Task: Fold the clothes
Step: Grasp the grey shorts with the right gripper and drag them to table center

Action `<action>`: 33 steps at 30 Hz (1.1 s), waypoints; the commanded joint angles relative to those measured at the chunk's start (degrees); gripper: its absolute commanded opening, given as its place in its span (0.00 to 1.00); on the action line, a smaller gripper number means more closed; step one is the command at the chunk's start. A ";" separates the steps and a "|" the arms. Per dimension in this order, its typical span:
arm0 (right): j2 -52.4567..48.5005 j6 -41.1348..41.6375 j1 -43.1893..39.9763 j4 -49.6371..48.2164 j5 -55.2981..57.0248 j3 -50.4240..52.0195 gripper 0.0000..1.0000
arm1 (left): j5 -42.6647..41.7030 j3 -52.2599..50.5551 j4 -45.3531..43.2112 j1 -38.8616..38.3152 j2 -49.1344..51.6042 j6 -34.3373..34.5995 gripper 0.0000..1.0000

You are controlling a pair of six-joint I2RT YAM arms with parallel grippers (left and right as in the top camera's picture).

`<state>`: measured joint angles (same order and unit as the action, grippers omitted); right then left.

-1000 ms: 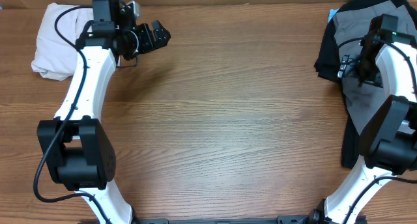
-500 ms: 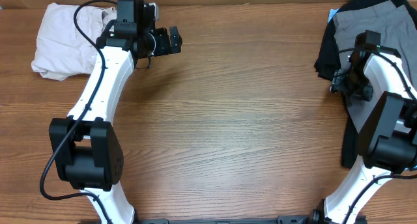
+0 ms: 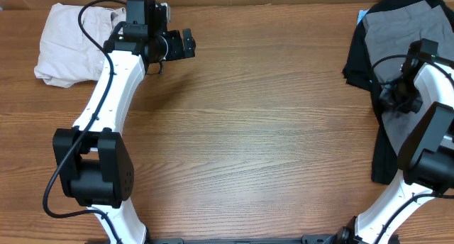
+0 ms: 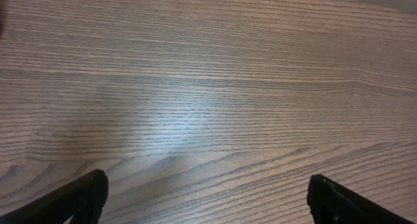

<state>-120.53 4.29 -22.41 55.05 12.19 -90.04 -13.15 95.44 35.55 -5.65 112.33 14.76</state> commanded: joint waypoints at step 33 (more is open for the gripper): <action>3.72 1.75 52.65 30.60 -22.95 -20.79 0.08 | 4.87 4.11 12.87 9.88 -1.88 -6.45 1.00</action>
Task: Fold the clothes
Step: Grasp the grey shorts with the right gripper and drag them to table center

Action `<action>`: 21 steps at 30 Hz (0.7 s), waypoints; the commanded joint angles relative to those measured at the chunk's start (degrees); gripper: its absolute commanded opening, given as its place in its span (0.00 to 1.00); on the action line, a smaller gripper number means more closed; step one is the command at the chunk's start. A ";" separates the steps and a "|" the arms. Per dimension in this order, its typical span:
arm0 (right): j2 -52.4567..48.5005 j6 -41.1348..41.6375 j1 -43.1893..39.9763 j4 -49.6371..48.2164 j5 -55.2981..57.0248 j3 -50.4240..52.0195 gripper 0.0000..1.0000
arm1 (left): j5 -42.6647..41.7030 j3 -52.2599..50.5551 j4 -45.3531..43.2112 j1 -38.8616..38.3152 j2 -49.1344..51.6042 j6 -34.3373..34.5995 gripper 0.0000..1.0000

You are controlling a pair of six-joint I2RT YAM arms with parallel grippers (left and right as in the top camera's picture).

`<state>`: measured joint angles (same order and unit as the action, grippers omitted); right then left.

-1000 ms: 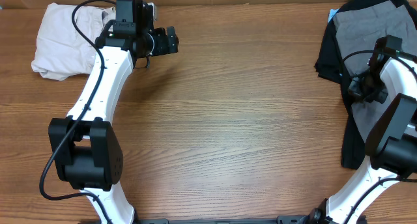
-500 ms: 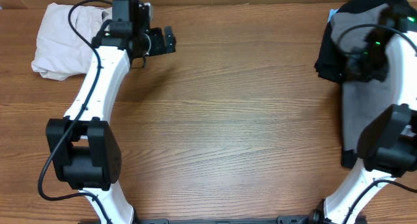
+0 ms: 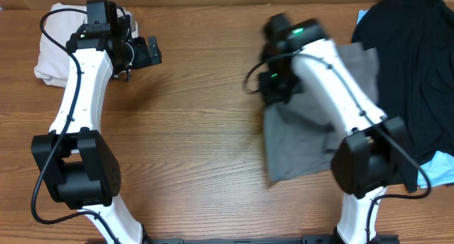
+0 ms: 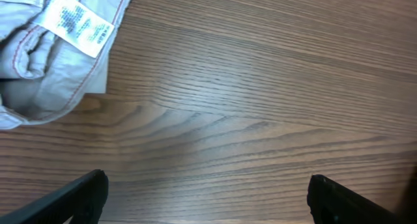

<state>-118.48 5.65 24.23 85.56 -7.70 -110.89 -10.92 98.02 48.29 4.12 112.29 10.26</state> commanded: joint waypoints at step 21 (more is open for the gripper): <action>-7.54 -4.02 -26.27 -14.97 -1.62 -4.83 0.73 | 2.54 1.46 1.53 -8.28 -0.48 -1.55 1.00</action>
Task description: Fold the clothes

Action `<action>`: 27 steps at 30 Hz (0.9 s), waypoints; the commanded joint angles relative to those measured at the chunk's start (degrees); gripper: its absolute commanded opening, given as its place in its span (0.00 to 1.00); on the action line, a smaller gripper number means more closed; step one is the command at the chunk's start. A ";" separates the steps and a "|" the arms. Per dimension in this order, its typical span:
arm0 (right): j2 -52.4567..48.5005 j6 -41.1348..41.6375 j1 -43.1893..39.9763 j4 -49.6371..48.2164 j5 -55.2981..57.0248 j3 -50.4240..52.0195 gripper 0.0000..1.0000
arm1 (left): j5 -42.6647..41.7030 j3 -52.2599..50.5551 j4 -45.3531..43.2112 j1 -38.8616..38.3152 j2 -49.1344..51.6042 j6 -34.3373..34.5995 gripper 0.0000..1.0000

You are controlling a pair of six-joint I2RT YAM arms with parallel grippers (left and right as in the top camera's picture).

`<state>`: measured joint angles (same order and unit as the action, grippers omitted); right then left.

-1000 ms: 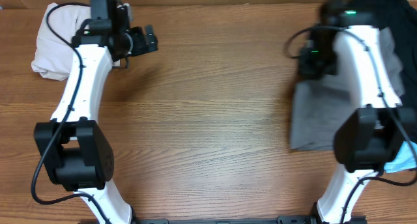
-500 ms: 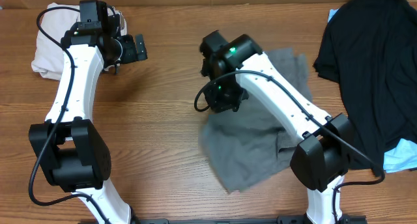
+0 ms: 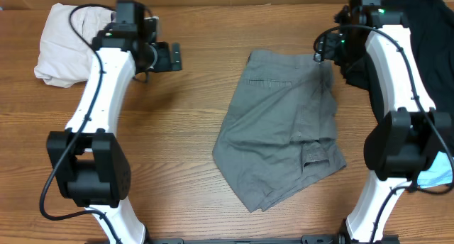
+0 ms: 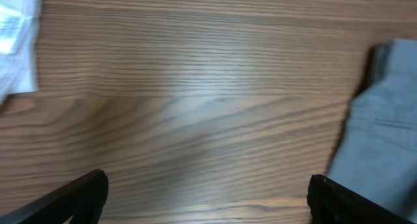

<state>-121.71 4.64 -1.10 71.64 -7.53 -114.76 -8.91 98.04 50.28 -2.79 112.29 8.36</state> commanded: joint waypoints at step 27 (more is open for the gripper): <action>-14.29 -4.22 -0.52 -5.09 -8.46 -5.62 0.04 | 0.79 1.79 -0.81 -1.64 0.17 3.61 0.92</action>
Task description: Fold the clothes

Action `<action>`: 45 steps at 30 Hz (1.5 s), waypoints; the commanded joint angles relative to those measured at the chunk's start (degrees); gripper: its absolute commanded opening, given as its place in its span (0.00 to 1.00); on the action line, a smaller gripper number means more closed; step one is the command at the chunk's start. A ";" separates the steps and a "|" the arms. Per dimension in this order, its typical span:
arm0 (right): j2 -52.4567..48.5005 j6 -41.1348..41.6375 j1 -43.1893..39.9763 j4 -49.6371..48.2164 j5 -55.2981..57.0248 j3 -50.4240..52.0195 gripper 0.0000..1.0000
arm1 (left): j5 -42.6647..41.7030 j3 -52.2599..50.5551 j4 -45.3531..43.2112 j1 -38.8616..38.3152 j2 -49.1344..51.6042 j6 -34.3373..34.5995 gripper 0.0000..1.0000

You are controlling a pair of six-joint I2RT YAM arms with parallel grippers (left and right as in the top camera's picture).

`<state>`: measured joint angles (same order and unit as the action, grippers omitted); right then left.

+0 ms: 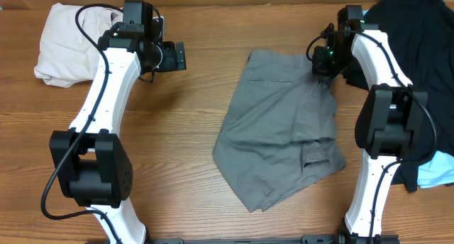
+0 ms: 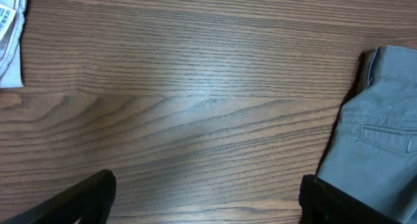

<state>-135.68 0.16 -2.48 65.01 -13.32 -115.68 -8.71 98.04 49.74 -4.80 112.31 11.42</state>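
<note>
Grey shorts (image 1: 280, 127) lie spread on the middle of the table, waistband toward the far edge. In the left wrist view their waistband corner (image 2: 381, 113) shows at the right. My left gripper (image 1: 177, 57) hovers open over bare wood left of the shorts, and its dark fingers (image 2: 85, 198) are wide apart with nothing between them. My right gripper (image 1: 321, 59) is at the right corner of the waistband. Whether it holds the cloth cannot be told from above.
A folded whitish garment (image 1: 67, 42) lies at the far left corner, and its edge with a label (image 2: 8, 35) shows in the left wrist view. A black pile of clothes (image 1: 418, 38) lies at the far right, with a light blue piece (image 1: 436, 174) below it.
The shorts lie as before. My right gripper has shifted slightly down and left at the waistband corner. My left gripper has moved a little to the right, toward the shorts.
At first my right gripper was at the pile on the right, where the grey shorts lay on the black cloth. Then it held the shorts over the middle of the table. After that they lay spread there. My left gripper stayed open near the whitish garment throughout.
</note>
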 commanded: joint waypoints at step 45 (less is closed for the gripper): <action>8.20 8.63 41.22 28.63 -3.54 -31.52 0.77 | -3.32 17.18 7.10 15.19 -0.66 -9.03 0.96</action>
<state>-133.16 6.92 45.25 93.49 -24.01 -144.79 -2.59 113.93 56.60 12.32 112.29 5.61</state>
